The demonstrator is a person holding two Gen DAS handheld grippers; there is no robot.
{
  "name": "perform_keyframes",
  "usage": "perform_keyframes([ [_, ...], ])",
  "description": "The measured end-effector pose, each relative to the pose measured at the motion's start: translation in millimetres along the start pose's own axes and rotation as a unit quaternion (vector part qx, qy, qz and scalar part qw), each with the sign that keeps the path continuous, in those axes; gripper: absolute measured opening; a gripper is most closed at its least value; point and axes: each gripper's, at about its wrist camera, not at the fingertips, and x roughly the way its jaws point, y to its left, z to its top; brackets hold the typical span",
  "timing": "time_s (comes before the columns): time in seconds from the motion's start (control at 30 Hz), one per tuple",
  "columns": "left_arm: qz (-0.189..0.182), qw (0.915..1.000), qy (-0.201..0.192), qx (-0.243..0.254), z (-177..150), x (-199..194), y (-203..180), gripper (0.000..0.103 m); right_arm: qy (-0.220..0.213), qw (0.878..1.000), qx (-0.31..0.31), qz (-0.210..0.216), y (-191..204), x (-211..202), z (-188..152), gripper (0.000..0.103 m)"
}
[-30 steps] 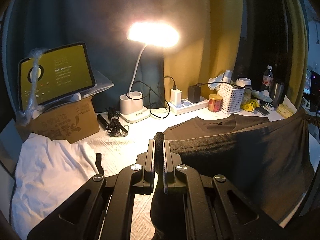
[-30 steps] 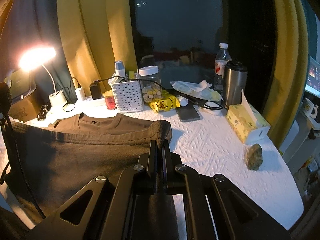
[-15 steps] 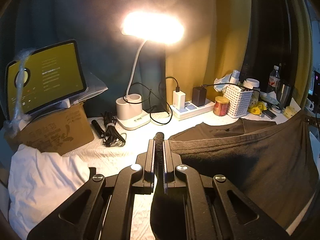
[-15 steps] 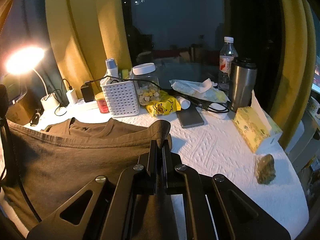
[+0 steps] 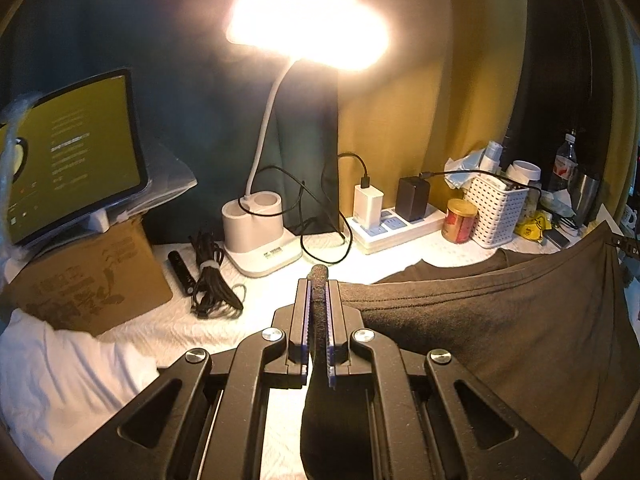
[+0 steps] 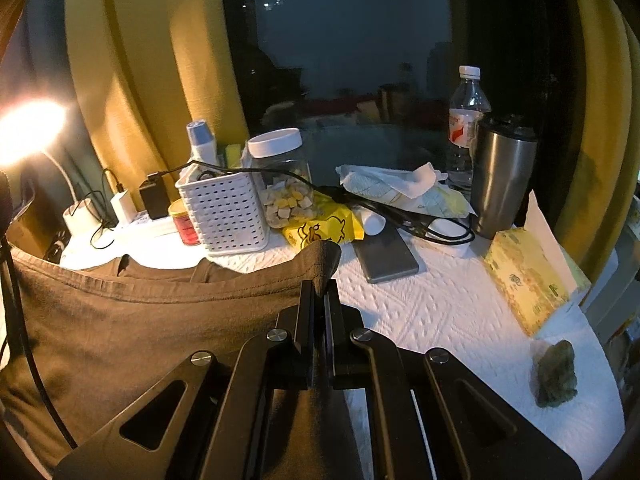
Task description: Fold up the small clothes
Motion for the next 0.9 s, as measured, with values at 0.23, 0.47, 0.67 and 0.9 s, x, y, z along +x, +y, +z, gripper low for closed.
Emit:
perform_keyframes([
  [0.23,0.002,1.0,-0.003,0.005,13,26,5,0.005,0.002,1.0,-0.001,-0.006,-2,22,9,0.005],
  [0.47,0.005,0.9999,-0.004,0.009,23,49,12,0.005,0.003,1.0,-0.01,-0.011,-1,45,24,0.005],
  [0.67,0.008,0.9999,-0.001,0.014,29,64,19,0.005,0.004,1.0,-0.016,-0.015,-1,66,36,0.005],
  [0.9,0.006,0.9999,0.003,0.014,37,78,22,0.005,0.009,1.0,-0.021,-0.018,1,86,43,0.005],
])
